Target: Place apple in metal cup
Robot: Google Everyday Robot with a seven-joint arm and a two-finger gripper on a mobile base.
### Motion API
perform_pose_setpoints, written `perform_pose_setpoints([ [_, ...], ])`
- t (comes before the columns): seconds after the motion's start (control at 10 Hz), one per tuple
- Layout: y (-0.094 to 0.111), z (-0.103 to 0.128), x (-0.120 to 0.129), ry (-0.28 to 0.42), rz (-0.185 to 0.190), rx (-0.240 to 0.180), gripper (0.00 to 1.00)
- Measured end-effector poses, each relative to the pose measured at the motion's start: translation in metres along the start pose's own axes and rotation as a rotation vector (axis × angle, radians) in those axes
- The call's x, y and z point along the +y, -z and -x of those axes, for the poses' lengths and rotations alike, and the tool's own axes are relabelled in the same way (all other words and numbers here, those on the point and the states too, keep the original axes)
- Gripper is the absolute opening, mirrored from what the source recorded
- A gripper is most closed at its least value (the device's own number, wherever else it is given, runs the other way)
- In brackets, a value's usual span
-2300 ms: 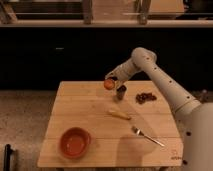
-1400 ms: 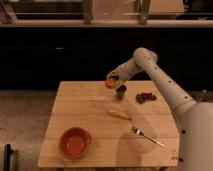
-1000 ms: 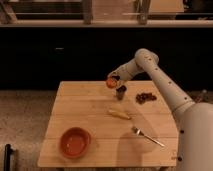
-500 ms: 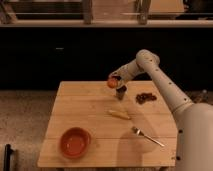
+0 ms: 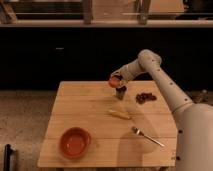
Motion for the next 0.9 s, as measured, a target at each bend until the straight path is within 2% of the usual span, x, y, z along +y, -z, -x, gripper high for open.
perform_pose_setpoints([
  [0.6,0.009,-0.002,-0.002,-0.016,0.04,0.002,0.0],
  [0.9,0.018,-0.006,0.005,-0.038,0.078,0.01,0.0],
])
